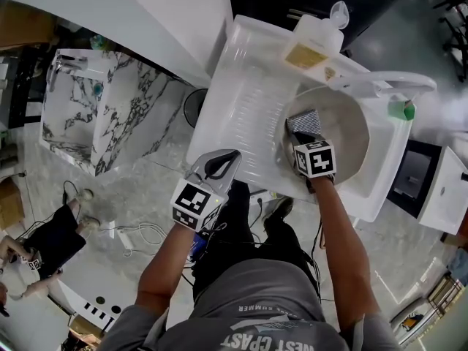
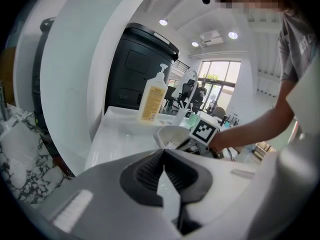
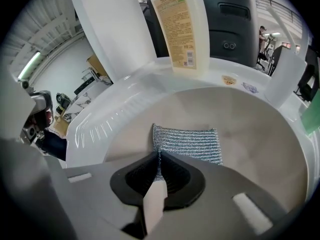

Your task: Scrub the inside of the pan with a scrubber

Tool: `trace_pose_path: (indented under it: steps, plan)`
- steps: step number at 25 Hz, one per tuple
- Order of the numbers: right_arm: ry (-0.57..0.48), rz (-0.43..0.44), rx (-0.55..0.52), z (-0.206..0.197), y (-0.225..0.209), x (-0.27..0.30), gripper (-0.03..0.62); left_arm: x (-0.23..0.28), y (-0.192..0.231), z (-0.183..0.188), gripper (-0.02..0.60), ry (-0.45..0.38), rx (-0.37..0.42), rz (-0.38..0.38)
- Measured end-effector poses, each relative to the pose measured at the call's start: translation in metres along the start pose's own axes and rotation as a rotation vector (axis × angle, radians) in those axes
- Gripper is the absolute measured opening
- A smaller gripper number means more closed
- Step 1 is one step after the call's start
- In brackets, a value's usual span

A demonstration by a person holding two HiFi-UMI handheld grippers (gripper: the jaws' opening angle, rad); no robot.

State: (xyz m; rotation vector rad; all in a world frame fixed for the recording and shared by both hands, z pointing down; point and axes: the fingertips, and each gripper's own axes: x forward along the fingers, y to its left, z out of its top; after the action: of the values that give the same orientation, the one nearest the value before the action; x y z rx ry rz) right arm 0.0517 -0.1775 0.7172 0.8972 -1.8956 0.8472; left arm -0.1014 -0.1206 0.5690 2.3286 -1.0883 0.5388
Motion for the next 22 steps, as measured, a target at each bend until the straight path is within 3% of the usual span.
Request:
trace_pose_path:
  steps: [12, 18, 22]
  plan:
    - [0.195, 0.033, -0.056, -0.049, -0.01, -0.002, 0.023, -0.002, -0.001, -0.002, 0.002, 0.002, 0.002, 0.0]
    - [0.232, -0.025, -0.047, -0.055, -0.031, -0.008, 0.023, -0.001, -0.002, -0.004, 0.002, 0.004, -0.001, 0.0]
    - [0.208, -0.072, 0.031, -0.05, -0.053, -0.012, 0.023, 0.001, -0.001, -0.004, 0.003, 0.007, -0.002, 0.001]
